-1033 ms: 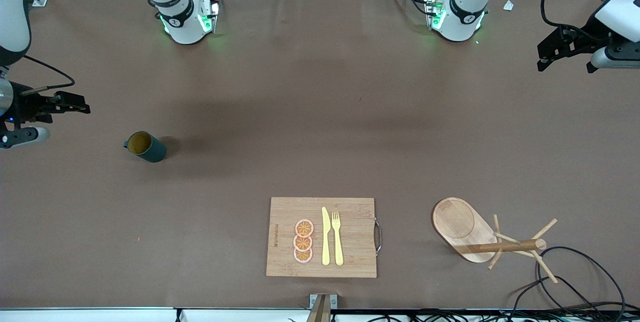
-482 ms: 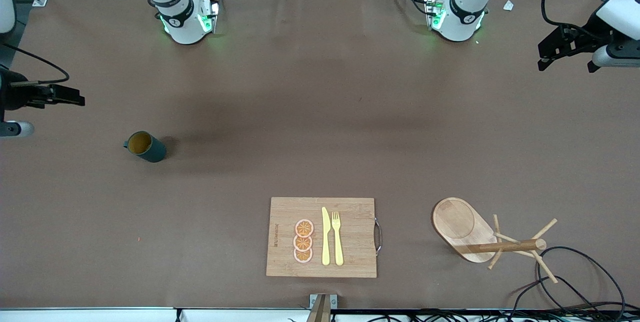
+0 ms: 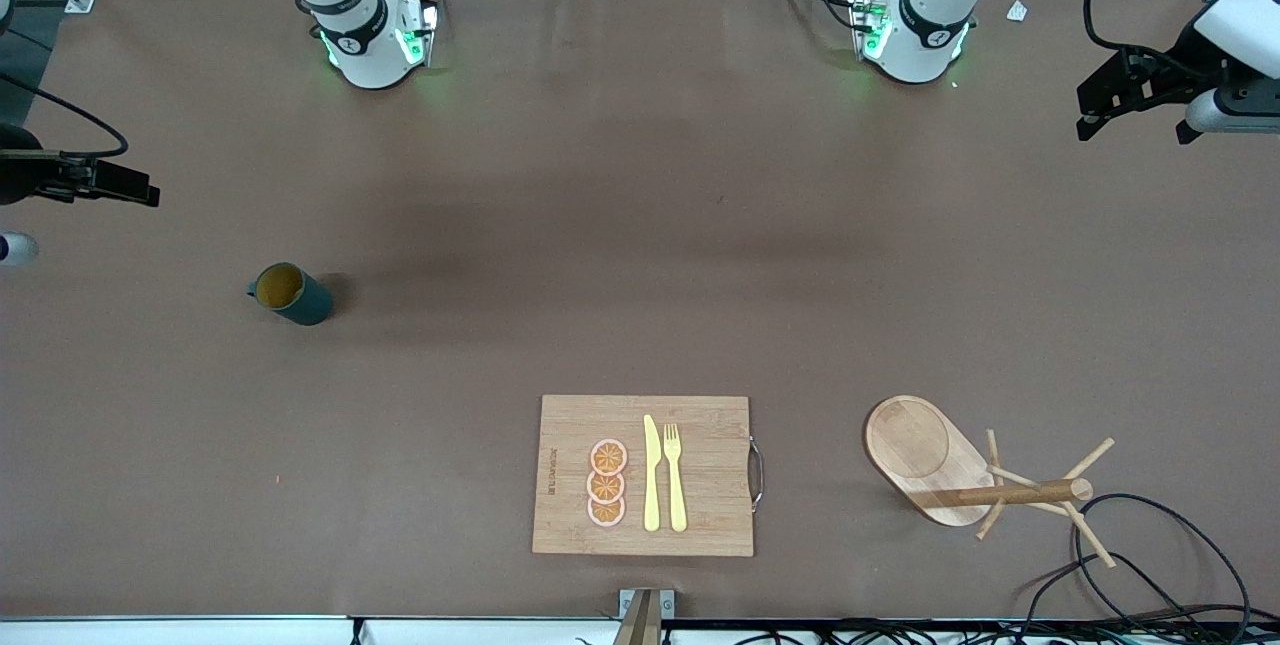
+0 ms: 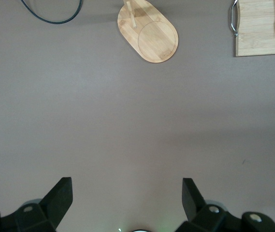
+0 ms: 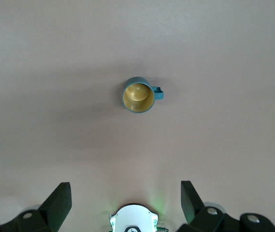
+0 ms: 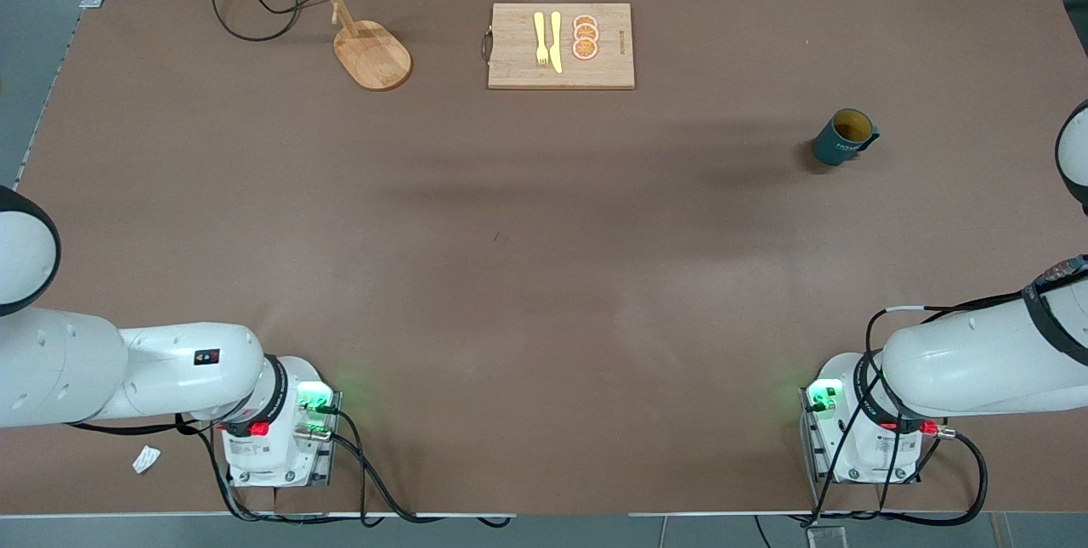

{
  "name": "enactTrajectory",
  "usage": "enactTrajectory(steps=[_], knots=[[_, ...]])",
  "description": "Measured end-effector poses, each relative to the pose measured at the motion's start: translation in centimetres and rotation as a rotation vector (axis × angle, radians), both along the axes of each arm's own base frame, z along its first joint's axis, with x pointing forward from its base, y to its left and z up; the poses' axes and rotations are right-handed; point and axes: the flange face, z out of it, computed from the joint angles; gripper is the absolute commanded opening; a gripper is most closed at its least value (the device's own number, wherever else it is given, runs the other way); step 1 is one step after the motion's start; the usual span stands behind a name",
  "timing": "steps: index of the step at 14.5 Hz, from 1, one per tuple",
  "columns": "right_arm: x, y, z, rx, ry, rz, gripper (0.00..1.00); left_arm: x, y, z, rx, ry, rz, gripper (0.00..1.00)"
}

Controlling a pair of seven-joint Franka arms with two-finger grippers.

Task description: Transfer cup from left to right arm and place

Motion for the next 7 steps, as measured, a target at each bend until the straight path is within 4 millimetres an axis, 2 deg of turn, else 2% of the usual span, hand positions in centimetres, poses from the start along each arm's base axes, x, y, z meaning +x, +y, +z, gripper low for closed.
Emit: enactTrajectory(steps=[7], knots=[[-0.17,0.12,0.70,0.009,-0.019,0.020,1.00,-0.11,0.02,-0.11,0.001,0.011,0.000,1.00]])
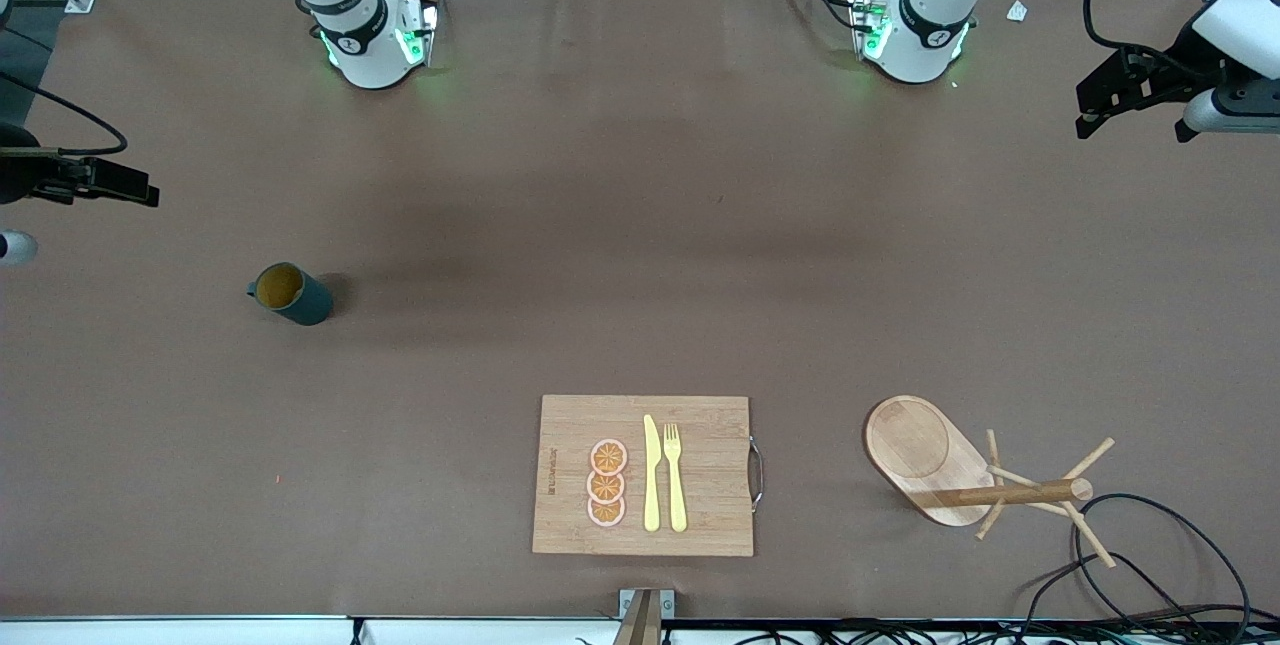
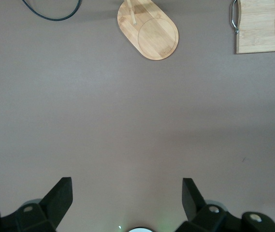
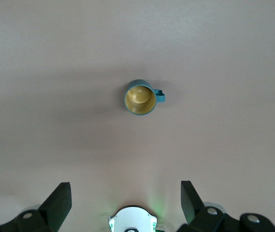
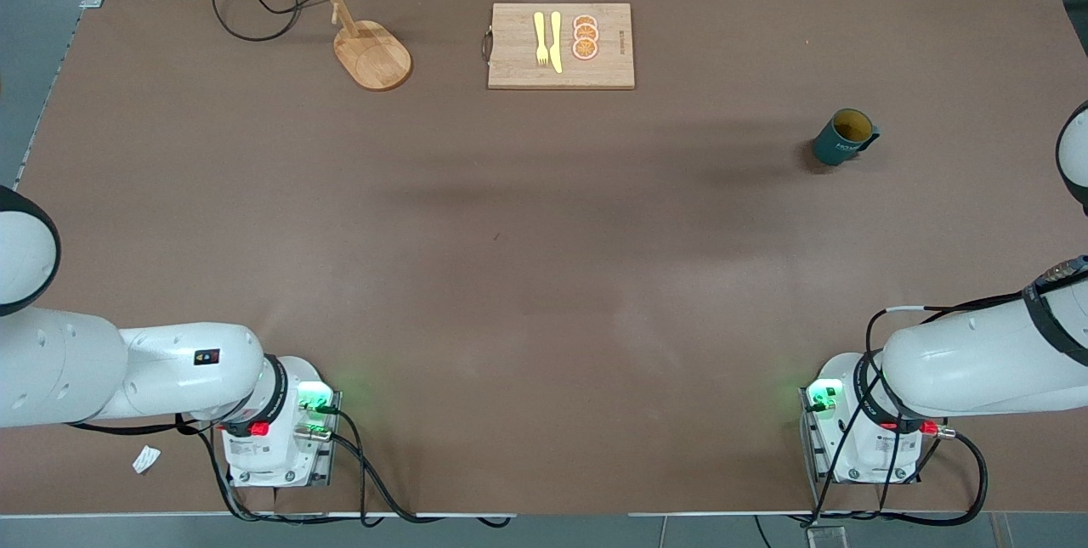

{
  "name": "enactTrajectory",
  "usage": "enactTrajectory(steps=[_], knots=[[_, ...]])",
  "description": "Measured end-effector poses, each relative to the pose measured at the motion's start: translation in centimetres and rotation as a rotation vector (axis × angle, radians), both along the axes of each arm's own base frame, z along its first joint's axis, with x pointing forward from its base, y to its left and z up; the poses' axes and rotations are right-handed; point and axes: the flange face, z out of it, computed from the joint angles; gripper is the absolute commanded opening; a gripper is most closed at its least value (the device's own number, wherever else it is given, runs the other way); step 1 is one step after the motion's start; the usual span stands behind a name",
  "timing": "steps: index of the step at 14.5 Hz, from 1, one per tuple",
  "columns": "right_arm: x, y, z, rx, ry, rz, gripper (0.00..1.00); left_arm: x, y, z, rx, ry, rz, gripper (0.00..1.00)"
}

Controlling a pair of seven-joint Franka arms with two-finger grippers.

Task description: Transfer cup from left to right arm and place

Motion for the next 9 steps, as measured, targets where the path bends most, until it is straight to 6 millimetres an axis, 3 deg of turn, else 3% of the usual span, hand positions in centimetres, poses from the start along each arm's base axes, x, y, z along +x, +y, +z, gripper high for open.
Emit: enactTrajectory(steps=[4,9], knots=[[-2.1,-0.1,1.7,0.004,-0.046,0.000,1.00,0.1,0.0,-0.2,0.000,0.005,0.000,1.00],[-5.3,-0.2,2.3,0.009,-0.074,-0.011,1.00,0.2,0.0,-0.3,0.000,0.006,0.000,1.00]])
